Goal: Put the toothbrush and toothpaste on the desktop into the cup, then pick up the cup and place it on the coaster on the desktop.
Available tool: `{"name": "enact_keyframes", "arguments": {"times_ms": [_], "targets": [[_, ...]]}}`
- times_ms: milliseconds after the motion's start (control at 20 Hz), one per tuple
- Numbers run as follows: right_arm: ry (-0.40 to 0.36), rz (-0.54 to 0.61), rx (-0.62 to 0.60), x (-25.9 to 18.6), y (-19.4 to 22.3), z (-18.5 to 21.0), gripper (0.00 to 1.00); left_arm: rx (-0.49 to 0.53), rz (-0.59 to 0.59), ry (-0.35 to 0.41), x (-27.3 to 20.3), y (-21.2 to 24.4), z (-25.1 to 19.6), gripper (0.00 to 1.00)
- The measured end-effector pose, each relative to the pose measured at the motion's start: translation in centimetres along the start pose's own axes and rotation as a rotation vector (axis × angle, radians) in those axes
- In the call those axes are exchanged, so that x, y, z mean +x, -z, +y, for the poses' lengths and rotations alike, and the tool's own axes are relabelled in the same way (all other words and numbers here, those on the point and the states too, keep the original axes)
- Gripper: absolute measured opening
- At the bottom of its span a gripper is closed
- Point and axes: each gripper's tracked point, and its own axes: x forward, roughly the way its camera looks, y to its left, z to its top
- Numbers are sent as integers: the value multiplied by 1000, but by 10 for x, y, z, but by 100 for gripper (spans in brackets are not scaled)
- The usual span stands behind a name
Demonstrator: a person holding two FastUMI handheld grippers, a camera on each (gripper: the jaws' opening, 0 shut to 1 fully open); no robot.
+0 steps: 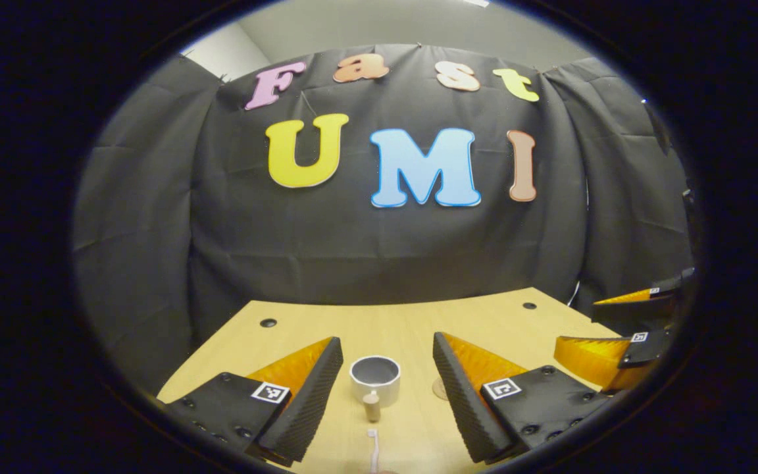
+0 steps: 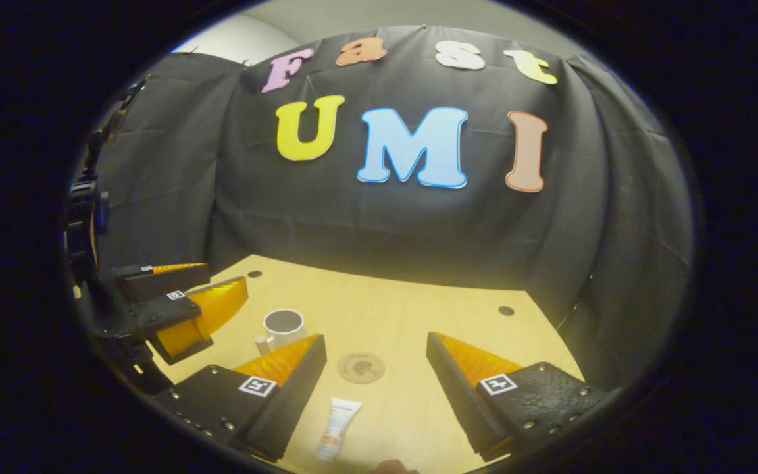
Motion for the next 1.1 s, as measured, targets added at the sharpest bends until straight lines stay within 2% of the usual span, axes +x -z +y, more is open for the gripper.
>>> {"name": "enact_keyframes", "arguments": {"times_ms": [200, 250, 600, 750, 1100], "targets": [[-9, 101, -33, 14, 23, 12, 96, 10, 122, 19, 7, 36, 4, 99], [-20, 133, -26, 17, 32, 17, 96, 19, 152, 25, 7, 46, 4, 91], [-87, 360, 25, 25, 77, 41, 96, 9, 407, 44, 8, 124, 12, 92], [-135, 483, 45, 24, 113, 54, 99, -24, 550, 47, 2, 161, 15, 92], [-138, 655, 99, 27, 151, 60, 98, -52, 820, 25, -12, 225, 24, 92]]}}
